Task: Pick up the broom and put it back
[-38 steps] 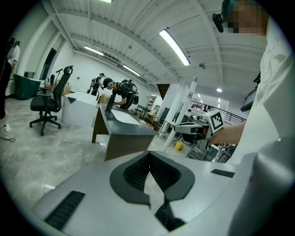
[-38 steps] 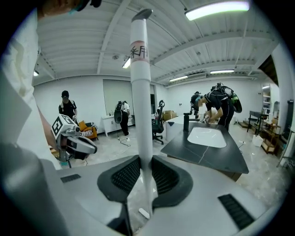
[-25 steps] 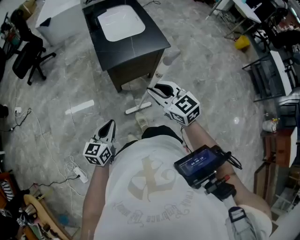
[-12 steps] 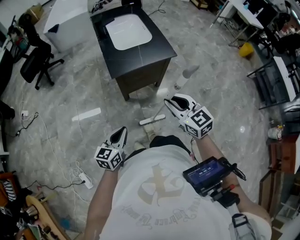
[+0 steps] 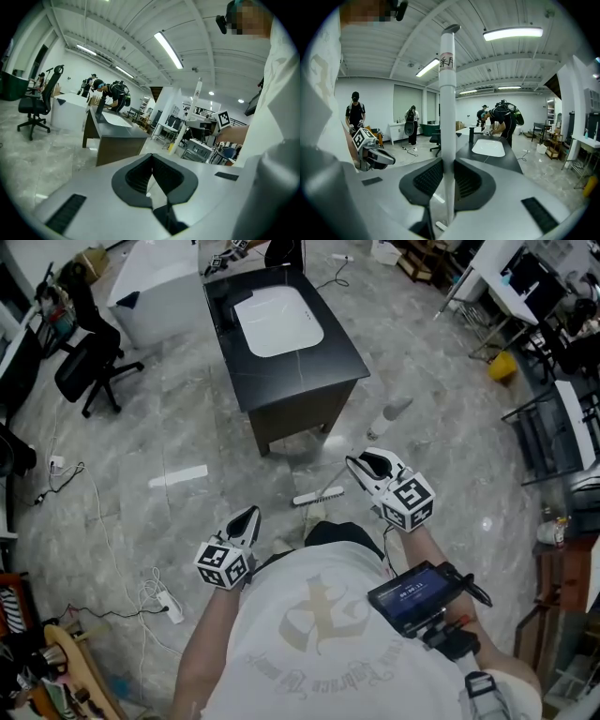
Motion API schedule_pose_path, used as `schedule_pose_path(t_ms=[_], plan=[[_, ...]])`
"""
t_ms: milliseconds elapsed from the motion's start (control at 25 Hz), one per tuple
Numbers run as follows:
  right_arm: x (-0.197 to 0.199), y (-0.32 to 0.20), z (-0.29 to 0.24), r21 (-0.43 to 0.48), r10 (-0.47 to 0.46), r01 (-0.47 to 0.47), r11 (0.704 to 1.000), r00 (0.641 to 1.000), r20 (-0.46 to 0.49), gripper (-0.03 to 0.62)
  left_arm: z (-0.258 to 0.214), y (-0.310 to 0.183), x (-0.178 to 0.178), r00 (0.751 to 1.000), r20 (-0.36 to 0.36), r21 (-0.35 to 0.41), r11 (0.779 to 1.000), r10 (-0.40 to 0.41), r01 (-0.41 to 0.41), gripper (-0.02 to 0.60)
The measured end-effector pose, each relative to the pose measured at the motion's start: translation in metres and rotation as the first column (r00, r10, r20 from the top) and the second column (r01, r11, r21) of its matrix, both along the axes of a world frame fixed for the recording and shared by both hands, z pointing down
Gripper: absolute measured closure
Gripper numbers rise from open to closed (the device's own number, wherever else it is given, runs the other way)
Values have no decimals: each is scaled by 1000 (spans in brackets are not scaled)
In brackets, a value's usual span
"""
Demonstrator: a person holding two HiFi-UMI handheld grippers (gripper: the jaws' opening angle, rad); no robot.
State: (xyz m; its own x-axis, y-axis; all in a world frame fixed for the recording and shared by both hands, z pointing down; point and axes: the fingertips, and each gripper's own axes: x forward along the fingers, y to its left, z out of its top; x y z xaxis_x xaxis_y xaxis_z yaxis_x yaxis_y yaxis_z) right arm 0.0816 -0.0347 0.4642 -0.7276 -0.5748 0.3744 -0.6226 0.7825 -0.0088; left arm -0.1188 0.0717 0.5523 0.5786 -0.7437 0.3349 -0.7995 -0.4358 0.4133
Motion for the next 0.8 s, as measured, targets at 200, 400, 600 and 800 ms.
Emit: schedule_pose_path(t_ms=[200, 400, 600, 800], plan=[[9, -7, 5, -9, 42, -42, 999, 999, 4, 507, 2, 2, 6, 999, -33, -6, 1000, 12, -12, 569], [5, -14, 6, -4, 48, -48, 999, 999, 2, 506, 7, 7, 5, 999, -37, -22, 1000, 3, -4, 569], [-5, -20, 4, 7, 35, -35, 999, 999, -4, 505, 9, 10, -6, 999, -35, -29, 999, -15, 14, 569], [-7, -22, 5, 24, 15, -15, 1000, 1000, -15, 505, 6, 9, -4, 999, -29, -23, 1000, -18, 17, 569]])
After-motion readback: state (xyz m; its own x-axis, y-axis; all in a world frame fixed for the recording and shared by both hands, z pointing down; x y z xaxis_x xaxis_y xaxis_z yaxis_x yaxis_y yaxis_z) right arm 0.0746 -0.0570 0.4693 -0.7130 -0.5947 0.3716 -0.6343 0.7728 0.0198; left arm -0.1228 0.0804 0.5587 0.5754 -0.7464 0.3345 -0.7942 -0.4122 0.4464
